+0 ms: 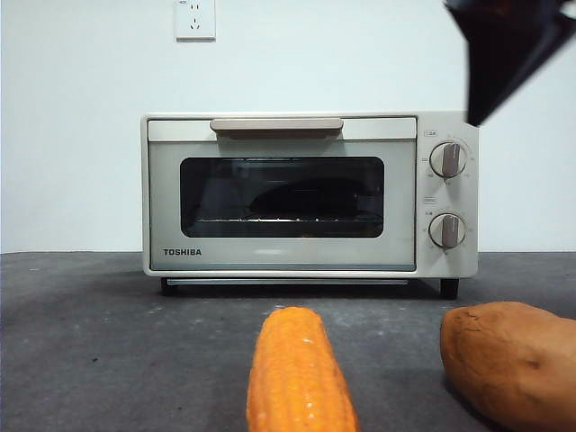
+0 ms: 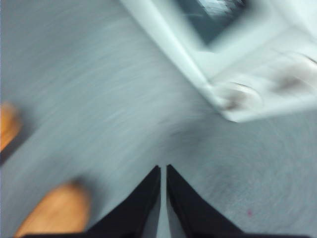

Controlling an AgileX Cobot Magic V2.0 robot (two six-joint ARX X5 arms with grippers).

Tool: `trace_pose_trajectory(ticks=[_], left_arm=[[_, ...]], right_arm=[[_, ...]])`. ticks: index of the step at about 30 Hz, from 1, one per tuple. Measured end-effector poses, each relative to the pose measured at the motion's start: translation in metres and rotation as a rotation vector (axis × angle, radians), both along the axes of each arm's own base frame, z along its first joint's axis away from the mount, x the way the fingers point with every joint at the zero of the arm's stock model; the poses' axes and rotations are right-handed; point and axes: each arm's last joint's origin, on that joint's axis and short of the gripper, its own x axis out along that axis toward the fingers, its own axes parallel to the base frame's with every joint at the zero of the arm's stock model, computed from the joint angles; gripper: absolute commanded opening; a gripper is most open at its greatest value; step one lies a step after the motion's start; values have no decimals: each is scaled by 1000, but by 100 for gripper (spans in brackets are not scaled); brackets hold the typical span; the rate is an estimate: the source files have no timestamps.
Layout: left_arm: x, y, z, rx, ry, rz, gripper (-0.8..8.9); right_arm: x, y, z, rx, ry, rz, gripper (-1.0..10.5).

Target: Take the eggplant from the table,put the eggplant in the oven

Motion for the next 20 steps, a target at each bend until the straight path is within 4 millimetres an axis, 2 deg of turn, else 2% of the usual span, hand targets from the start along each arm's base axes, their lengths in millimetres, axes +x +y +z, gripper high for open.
trace_pose_trajectory(ticks=[4, 9, 14, 16, 20], left_arm=[[-20, -2, -19, 46, -91, 151, 6], [-39, 3, -68, 28, -114, 263, 6], [-54, 5, -130, 45, -45, 308, 6], [-58, 5, -146, 53, 15, 314, 6], [-60, 5, -154, 7, 122, 365, 6]], right_arm=[[5, -32, -13, 164, -111, -104, 3], [-2, -54, -47, 261, -255, -182, 3], [-11, -60, -67, 347, -354, -199, 3], [-11, -60, -69, 341, -344, -205, 3], [-11, -60, -68, 346, -347, -209, 3]])
